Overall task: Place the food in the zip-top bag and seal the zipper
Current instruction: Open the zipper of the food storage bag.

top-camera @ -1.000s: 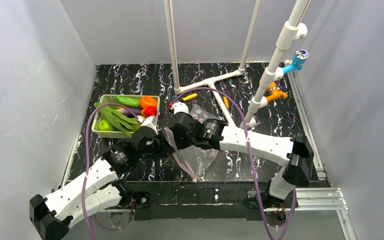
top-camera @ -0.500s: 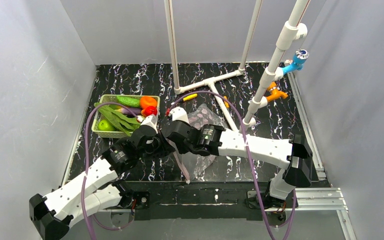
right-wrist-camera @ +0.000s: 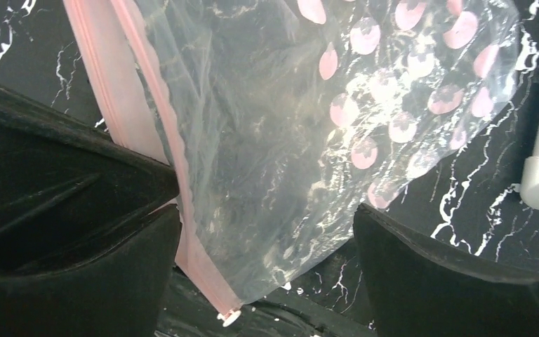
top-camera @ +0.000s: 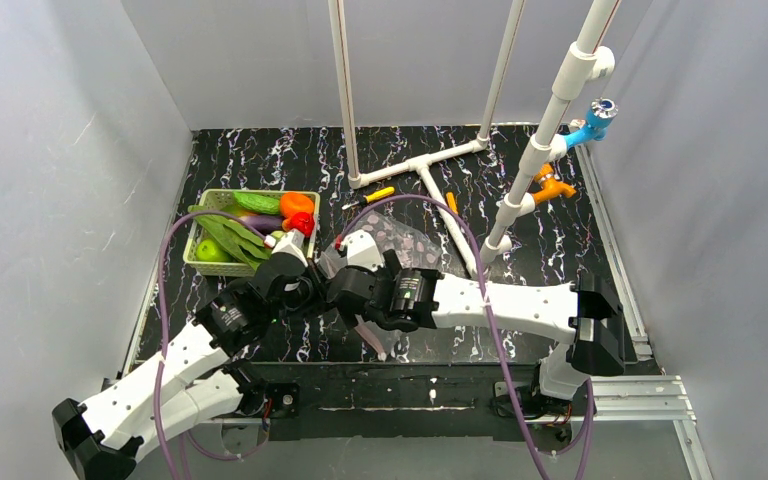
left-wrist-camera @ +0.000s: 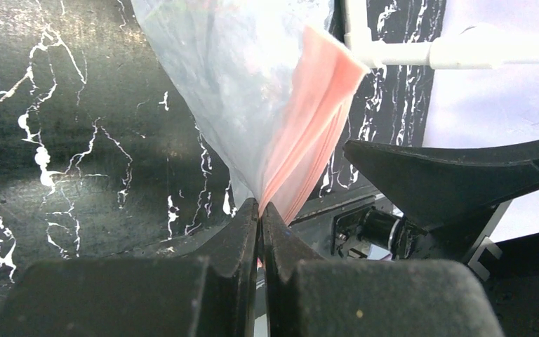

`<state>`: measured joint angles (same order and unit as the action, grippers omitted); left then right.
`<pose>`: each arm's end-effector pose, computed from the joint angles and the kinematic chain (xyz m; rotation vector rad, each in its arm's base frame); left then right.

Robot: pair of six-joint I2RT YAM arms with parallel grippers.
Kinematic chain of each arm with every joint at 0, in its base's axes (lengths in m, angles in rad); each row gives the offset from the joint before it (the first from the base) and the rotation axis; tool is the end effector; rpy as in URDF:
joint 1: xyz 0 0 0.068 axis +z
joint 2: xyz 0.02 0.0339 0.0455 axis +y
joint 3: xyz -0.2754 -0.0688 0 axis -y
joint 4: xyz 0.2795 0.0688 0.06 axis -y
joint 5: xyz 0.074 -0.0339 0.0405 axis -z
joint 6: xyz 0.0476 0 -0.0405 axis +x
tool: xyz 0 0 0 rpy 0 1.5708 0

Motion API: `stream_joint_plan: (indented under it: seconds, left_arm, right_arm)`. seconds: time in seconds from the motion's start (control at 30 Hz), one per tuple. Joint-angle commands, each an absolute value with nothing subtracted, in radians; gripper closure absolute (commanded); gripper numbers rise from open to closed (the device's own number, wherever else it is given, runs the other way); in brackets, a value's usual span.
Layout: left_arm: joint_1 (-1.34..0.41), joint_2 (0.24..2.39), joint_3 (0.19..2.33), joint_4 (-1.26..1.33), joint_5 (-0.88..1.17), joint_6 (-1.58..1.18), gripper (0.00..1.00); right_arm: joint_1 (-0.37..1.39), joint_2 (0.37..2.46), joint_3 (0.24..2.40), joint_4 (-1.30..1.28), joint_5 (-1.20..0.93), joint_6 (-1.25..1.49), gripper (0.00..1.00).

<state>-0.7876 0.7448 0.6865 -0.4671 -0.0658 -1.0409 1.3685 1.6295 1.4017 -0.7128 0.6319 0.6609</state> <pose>0.1470 -0.1432 0.2828 -0.3292 2.2446 -0.9896 0.1055 0.3747 0.2929 -0.5619 2.2223 0.2377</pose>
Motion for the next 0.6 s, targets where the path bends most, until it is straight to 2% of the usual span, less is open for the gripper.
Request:
stream_joint_plan:
  seconds: [0.0, 0.07, 0.17, 0.2, 0.33, 0.43, 0.57]
  left_arm:
    - [-0.789, 0.722, 0.682, -0.44, -0.054, -1.064, 1.0]
    - [-0.789, 0.718, 0.681, -0.438, -0.043, -1.066, 1.0]
    - [-0.79, 0.711, 0.684, -0.445, -0.036, -1.066, 1.0]
    - [-0.79, 0.707, 0.686, -0.449, -0.038, -1.065, 1.0]
    - [-0.789, 0.698, 0.688, -0.458, -0.036, -1.062, 1.0]
    - [-0.789, 0.699, 0.688, -0.459, -0.025, -1.051, 1.0]
    - [-0.789, 0.712, 0.685, -0.459, -0.001, -1.036, 1.0]
  right_arm:
    - [1.384, 1.623, 1.416, -0.729, 0.761, 0.691, 0.02]
    - [1.384, 1.605, 1.388, -0.671, 0.742, 0.648, 0.12]
    - [1.384, 1.558, 1.308, -0.558, 0.684, 0.591, 0.45]
    - [1.384, 1.545, 1.29, -0.528, 0.671, 0.582, 0.49]
    - [1.384, 1.532, 1.276, -0.481, 0.658, 0.551, 0.51]
    - [1.384, 1.542, 1.295, -0.496, 0.683, 0.541, 0.71]
    - [1.384, 1.535, 1.296, -0.496, 0.701, 0.537, 0.78]
